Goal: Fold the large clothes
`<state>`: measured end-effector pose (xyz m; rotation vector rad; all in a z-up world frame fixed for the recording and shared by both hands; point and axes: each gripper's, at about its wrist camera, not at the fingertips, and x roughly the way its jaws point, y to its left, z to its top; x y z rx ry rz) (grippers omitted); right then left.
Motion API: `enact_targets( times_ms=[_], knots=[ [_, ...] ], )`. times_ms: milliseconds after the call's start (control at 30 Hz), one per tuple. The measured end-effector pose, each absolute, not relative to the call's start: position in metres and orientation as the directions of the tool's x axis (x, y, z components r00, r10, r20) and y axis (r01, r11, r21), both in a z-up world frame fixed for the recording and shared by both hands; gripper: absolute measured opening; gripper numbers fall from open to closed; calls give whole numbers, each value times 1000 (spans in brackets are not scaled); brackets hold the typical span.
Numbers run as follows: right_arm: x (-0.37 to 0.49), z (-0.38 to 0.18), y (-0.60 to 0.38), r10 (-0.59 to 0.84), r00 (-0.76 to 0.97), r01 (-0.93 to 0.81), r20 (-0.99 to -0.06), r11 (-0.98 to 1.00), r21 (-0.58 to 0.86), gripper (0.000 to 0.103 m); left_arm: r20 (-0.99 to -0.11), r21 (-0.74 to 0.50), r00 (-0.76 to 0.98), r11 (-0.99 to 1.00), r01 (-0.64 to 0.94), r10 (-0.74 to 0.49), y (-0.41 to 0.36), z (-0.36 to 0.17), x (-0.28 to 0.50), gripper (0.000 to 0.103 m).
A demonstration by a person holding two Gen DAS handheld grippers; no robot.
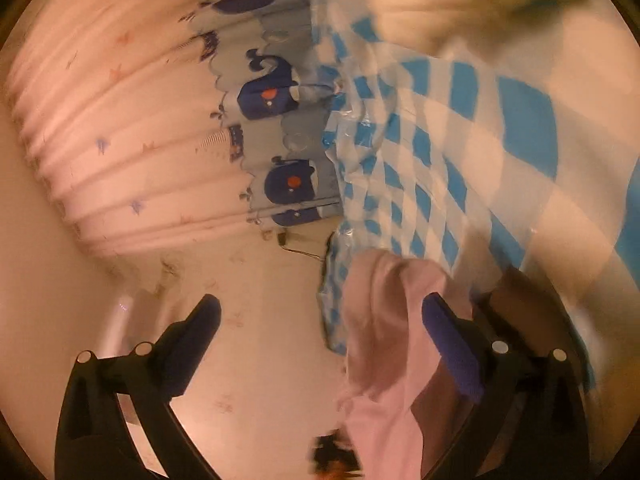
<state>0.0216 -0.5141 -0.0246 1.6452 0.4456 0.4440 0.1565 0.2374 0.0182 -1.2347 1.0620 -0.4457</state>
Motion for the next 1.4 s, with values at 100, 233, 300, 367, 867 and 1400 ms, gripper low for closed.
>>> enact_targets(
  times_ms=[100, 233, 300, 367, 867, 1400],
  knots=[
    [28, 20, -486, 570, 820, 4, -51, 83, 997, 97, -383, -918, 603, 361, -164, -700, 246, 60, 140, 92],
    [66, 62, -418, 652, 731, -16, -201, 310, 951, 97, -438, -868, 623, 486, -104, -649, 220, 92, 138, 92],
    [89, 72, -383, 653, 690, -10, -312, 440, 898, 97, -445, -815, 607, 579, 30, -658, 178, 106, 135, 92],
    [115, 78, -348, 608, 658, -17, -444, 602, 798, 97, -430, -784, 576, 604, 144, -695, 141, 105, 134, 92],
    [183, -43, -347, 386, 536, 114, -751, 848, 517, 90, -678, -653, 348, 748, 120, -648, 71, -53, 205, 26],
    [123, -15, -231, 242, 682, -158, -690, 970, 185, 96, -612, -253, 716, 941, 226, -337, 1, -27, 127, 91]
  ],
)
